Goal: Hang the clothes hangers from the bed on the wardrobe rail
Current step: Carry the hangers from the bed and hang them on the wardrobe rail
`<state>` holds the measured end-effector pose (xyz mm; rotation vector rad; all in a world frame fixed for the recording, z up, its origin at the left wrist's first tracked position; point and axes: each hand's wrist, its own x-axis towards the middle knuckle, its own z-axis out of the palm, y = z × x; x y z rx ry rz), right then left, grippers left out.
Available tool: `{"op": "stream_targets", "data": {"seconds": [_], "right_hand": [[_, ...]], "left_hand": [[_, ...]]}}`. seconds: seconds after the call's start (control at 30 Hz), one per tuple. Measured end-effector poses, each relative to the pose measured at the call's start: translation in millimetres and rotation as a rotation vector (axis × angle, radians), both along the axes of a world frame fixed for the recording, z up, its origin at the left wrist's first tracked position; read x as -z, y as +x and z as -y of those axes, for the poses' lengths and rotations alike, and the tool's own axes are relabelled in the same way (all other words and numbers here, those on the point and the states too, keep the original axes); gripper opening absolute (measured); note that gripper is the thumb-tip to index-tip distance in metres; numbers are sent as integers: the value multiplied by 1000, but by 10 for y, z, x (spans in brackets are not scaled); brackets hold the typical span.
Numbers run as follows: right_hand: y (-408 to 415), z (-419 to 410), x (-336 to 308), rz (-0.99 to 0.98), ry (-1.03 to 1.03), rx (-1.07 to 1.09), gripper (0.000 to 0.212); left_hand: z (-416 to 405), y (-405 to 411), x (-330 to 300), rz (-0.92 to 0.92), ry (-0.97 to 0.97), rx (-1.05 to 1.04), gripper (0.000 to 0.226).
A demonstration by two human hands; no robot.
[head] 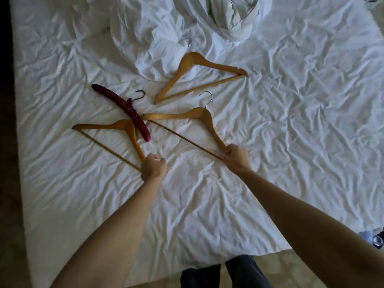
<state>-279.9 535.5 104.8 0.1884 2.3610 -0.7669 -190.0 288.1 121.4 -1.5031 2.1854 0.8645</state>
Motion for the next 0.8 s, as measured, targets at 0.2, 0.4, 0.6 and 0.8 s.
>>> {"op": "stream_targets", "data": {"seconds": [0.2, 0.4, 0.6, 0.8], "right_hand": [[-550, 346, 635, -144, 100, -38, 44], [-636, 539, 1051, -141, 170, -152, 46], [-621, 508, 976, -42, 105, -156, 37], [-139, 519, 247, 50, -144, -2, 35]], "left_hand": [[787, -208, 600, 163, -234, 29, 62], [1117, -259, 1042, 194, -164, 11, 62], [1144, -196, 998, 127, -83, 38, 51], [797, 119, 415, -36, -58, -66, 37]]}}
